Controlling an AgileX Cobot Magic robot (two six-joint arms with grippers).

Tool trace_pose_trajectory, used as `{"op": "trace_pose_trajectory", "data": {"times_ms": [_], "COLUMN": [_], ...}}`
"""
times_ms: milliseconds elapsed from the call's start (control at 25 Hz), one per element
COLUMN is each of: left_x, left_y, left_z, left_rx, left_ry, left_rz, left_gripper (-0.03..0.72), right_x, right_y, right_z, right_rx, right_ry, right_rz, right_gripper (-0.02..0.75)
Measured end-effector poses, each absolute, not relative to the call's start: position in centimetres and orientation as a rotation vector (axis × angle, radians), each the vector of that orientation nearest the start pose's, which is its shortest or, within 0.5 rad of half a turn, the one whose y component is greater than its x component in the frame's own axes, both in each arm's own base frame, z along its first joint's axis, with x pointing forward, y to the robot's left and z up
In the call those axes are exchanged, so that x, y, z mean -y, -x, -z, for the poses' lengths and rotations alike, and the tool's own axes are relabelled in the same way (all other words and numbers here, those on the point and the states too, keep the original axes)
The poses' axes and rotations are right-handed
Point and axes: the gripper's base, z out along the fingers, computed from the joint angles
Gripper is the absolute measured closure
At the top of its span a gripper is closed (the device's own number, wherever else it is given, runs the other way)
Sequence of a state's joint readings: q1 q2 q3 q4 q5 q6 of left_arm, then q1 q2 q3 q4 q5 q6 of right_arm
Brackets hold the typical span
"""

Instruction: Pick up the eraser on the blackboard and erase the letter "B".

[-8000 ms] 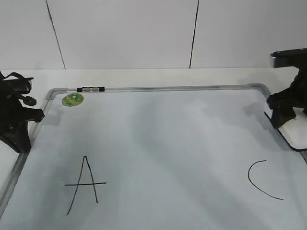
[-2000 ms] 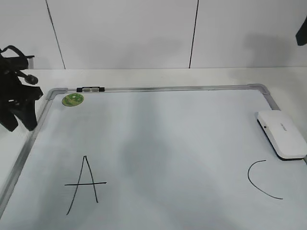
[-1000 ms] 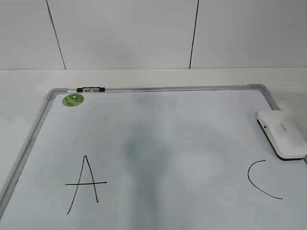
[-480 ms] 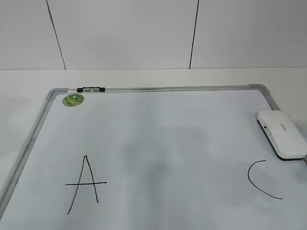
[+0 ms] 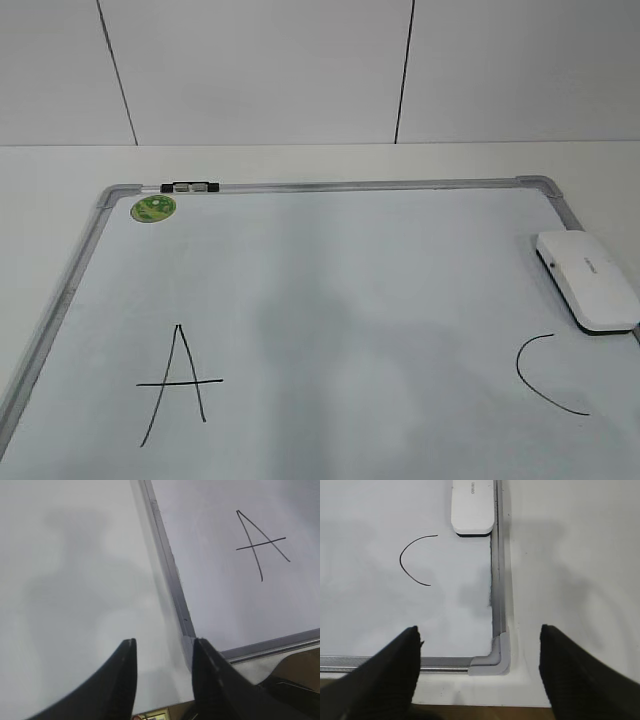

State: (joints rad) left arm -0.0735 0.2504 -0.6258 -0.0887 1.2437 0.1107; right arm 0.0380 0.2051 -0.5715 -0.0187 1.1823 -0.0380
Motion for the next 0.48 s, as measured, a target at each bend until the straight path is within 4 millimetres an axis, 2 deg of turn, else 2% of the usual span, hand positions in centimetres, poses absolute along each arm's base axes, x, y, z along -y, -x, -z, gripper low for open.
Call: {"op": "trace_pose_trajectory", "data": {"times_ms": [120, 320, 480], "left_x": [0.7, 0.5, 0.4], "left_y": [-0.1, 1.7, 1.3], "left_z": [-28.4, -28.2, -28.1], "left_rx": [-2.286, -2.142, -2.103], "left_ry": [-0.221, -0.211, -0.202], "left_rz": [0.081, 0.072, 0.053], "left_gripper": [0.441, 0.446, 0.446], "right_x": [0.1, 0.1, -0.1], "right_y": [-0.9, -0.3, 0.2], "right_z": [-28.5, -27.9, -27.4], "right_rx": [-2.247, -2.180, -2.156], "right_ry": [0.084, 0.082, 0.085], "right_rz": [0.024, 0.020, -0.008], "right_gripper": [0.148, 0.148, 0.148]}}
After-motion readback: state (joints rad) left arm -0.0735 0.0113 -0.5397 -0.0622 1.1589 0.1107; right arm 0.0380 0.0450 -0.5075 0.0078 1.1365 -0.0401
